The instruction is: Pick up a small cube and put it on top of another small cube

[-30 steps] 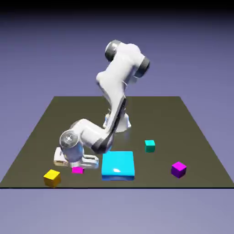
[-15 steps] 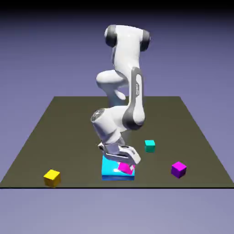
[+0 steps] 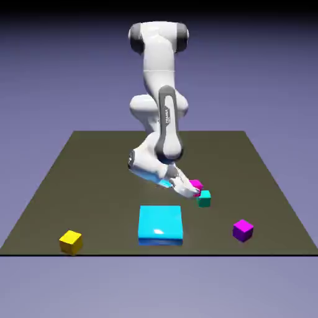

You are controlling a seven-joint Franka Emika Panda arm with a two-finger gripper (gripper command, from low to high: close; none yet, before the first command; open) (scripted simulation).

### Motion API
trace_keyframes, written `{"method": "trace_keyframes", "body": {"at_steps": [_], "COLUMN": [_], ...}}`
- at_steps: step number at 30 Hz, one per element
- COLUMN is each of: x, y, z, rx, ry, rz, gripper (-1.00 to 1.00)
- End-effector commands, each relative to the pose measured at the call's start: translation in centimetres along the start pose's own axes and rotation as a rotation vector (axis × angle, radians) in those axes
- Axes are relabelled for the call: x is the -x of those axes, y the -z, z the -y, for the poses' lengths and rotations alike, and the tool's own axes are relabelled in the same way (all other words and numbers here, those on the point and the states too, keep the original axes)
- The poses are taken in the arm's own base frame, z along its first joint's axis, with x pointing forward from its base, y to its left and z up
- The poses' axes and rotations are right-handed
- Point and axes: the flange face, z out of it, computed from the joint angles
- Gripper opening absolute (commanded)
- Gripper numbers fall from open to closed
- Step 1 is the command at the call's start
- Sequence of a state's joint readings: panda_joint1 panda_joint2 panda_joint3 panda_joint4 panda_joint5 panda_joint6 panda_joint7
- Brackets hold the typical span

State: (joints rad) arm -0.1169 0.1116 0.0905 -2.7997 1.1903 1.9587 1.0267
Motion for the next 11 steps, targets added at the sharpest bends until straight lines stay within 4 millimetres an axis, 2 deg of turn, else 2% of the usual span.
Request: {"method": "trace_keyframes", "body": {"at_steps": [1, 5, 6, 7, 8, 11], "x": [0.0, -1.1, -1.3, -1.3, -1.3, -0.3], "y": [0.0, -5.3, -5.9, -5.9, -5.9, -1.9], "z": [0.0, 1.2, 1.2, 1.2, 1.2, 0.5], "rx": [0.002, 0.002, 0.002, 0.002, 0.002, 0.002], "ry": [0.0, 0.001, 0.0, 0.0, 0.0, 0.002], "rz": [-0.002, -0.001, -0.002, -0.002, -0.002, 0.0], "gripper": [-1.0, -1.0, -1.0, 1.0, 1.0, 1.0]}}
